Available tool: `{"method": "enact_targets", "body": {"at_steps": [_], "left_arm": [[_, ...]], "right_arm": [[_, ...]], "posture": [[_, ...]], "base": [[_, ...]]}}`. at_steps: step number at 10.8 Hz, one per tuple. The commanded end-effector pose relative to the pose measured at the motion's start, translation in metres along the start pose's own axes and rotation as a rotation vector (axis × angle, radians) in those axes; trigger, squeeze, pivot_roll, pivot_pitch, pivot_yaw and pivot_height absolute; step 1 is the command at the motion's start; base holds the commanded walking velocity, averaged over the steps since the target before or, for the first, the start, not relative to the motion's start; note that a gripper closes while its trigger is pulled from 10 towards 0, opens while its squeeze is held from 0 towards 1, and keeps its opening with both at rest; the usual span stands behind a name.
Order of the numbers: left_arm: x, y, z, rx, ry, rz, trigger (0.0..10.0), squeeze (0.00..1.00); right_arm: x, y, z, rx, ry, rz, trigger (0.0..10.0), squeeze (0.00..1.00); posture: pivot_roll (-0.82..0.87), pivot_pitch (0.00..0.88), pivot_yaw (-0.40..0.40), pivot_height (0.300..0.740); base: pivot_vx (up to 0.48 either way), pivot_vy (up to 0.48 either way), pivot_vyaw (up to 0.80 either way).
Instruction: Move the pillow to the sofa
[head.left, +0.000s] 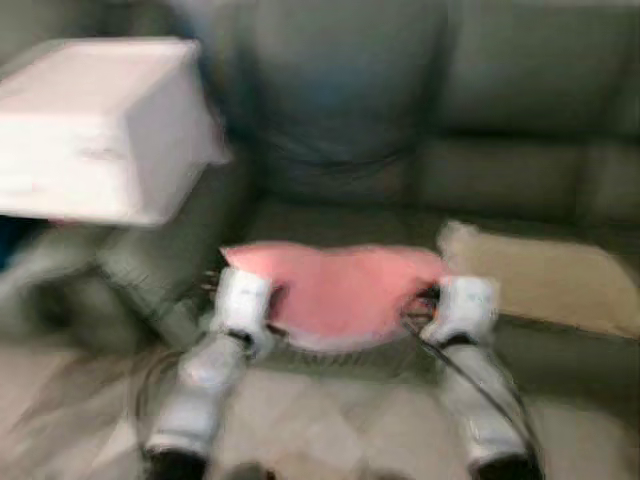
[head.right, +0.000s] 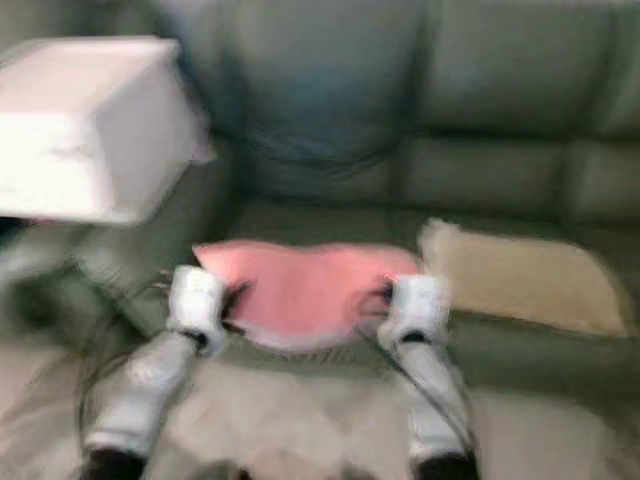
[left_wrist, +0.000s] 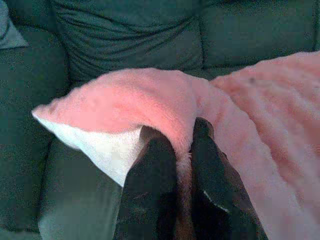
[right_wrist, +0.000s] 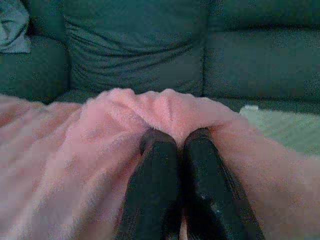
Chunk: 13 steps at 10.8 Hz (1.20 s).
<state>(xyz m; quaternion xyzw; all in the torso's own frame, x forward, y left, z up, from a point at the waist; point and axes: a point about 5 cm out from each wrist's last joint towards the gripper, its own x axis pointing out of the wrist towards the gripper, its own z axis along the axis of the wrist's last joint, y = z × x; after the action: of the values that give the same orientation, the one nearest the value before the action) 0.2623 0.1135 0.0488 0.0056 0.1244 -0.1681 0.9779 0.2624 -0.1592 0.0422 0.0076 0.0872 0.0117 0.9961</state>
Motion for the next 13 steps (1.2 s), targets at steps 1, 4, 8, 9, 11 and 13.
{"method": "enact_targets", "body": {"at_steps": [1,4,8,9,11,13], "left_arm": [[0.003,-0.005,0.006,0.014,-0.022,-0.005,10.0,0.0],[-0.001,0.008,0.006,0.054,-0.032,0.108,10.0,0.0],[-0.004,0.017,0.007,0.049,-0.033,0.102,10.0,0.0],[0.001,0.015,0.011,0.064,-0.04,0.086,10.0,0.0],[0.002,0.013,0.012,0.063,-0.042,0.073,10.0,0.0],[0.002,0.012,0.011,0.056,-0.04,0.07,10.0,0.0]], "right_arm": [[0.002,-0.007,0.006,-0.016,-0.023,-0.008,10.0,0.0],[0.006,-0.005,0.01,-0.019,-0.033,0.006,10.0,0.0],[0.004,-0.001,0.006,-0.011,-0.022,0.007,10.0,0.0],[0.003,-0.001,0.005,-0.009,-0.023,0.001,10.0,0.0],[0.004,-0.003,0.006,-0.014,-0.027,-0.007,10.0,0.0],[0.006,-0.005,0.008,-0.018,-0.03,-0.009,10.0,0.0]], "posture": [[-0.03,0.0,0.015,0.74],[0.0,0.0,0.0,0.74],[0.0,0.0,0.011,0.74],[0.0,0.0,0.019,0.74],[-0.01,0.0,0.022,0.74],[-0.01,0.0,0.017,0.74]], "base": [[0.0,0.0,0.0],[0.0,0.0,0.0],[0.0,0.062,-0.33],[0.0,0.334,0.0],[0.0,0.337,0.0],[0.0,0.345,0.0]]}}
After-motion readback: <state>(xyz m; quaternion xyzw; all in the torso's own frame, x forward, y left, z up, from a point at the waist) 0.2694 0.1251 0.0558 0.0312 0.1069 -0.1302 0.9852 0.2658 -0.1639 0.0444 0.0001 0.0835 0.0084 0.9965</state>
